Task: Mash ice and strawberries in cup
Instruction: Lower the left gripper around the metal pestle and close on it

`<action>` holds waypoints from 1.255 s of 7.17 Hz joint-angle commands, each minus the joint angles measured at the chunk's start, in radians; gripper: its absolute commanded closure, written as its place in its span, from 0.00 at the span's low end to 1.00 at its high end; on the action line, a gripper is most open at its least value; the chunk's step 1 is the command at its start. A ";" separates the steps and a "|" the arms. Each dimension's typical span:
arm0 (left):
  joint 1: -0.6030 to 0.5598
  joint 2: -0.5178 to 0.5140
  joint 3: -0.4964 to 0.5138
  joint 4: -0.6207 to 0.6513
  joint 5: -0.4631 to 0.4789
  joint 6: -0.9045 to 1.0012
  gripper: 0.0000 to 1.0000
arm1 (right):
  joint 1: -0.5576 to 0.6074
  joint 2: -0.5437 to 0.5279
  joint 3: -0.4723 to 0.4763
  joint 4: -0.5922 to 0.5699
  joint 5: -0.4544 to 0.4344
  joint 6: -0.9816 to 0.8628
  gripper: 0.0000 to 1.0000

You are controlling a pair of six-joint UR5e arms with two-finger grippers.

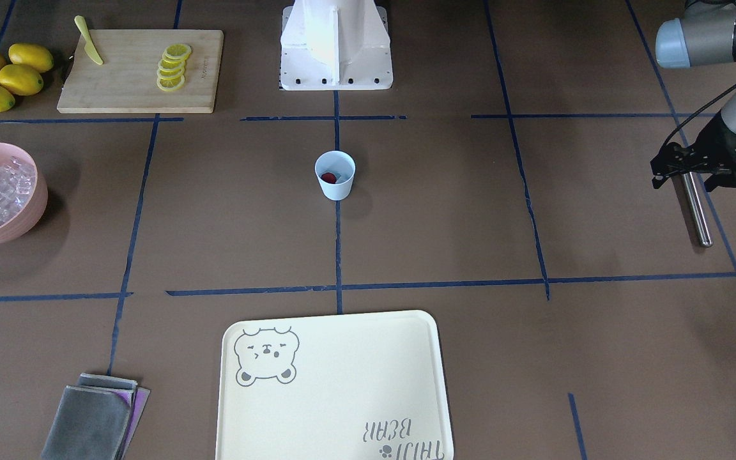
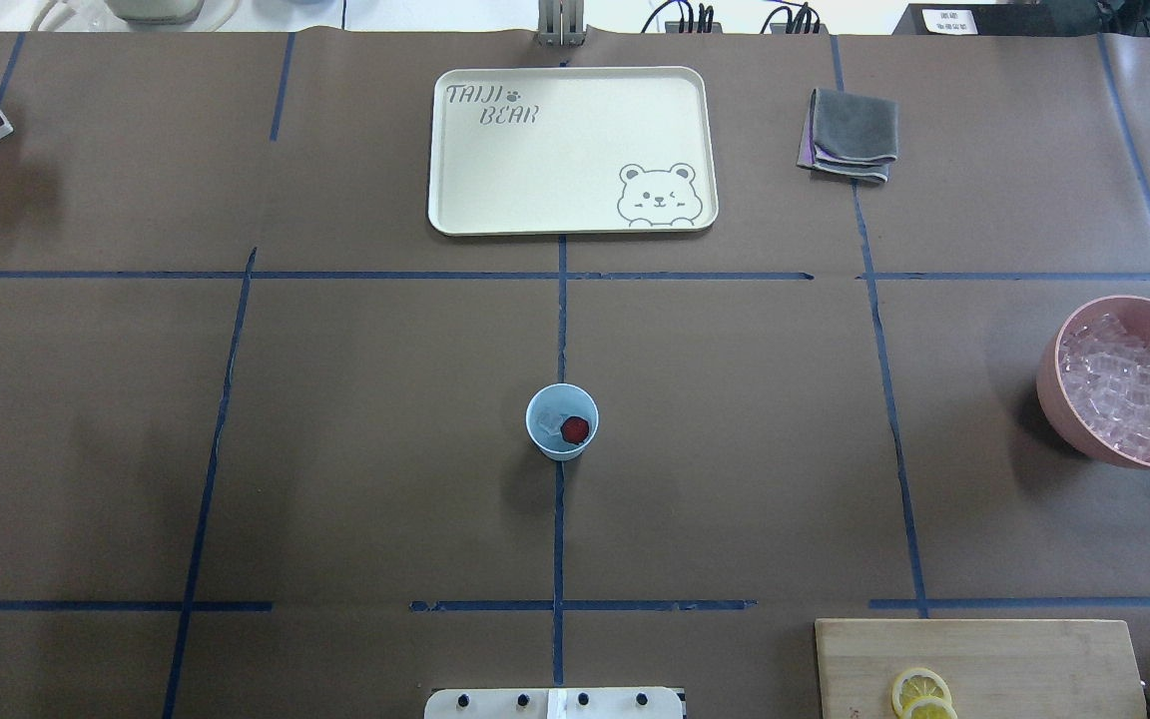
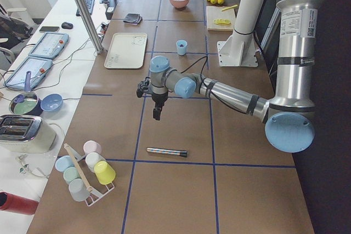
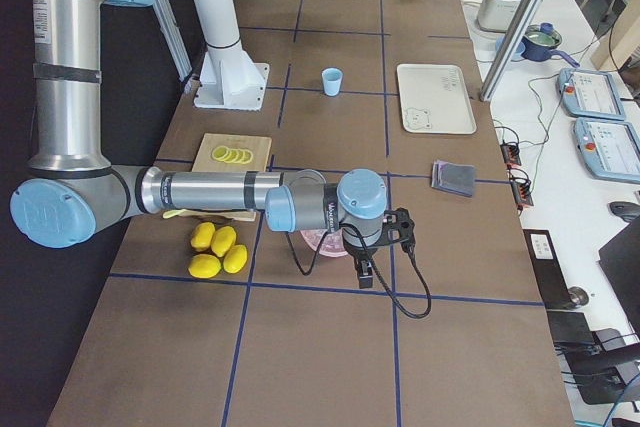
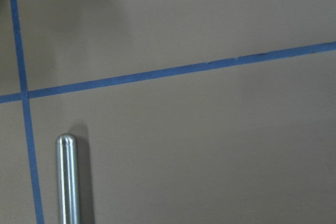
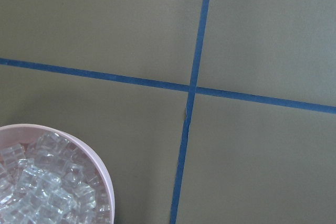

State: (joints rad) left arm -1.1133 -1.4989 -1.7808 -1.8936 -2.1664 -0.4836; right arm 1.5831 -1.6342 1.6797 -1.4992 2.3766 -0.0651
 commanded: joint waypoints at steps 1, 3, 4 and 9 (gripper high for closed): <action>-0.019 0.046 0.157 -0.248 -0.020 -0.007 0.00 | 0.000 0.001 0.000 0.002 0.000 0.001 0.00; -0.031 0.034 0.233 -0.282 -0.016 -0.009 0.00 | 0.000 0.001 0.002 0.002 0.000 0.002 0.00; -0.030 0.023 0.257 -0.283 -0.016 -0.009 0.00 | 0.000 0.002 0.002 0.002 0.000 0.002 0.00; -0.028 -0.044 0.414 -0.369 -0.013 -0.010 0.00 | 0.000 0.004 0.002 0.004 0.000 0.002 0.00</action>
State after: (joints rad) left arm -1.1413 -1.5387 -1.4087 -2.2193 -2.1799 -0.4928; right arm 1.5831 -1.6309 1.6812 -1.4968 2.3761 -0.0629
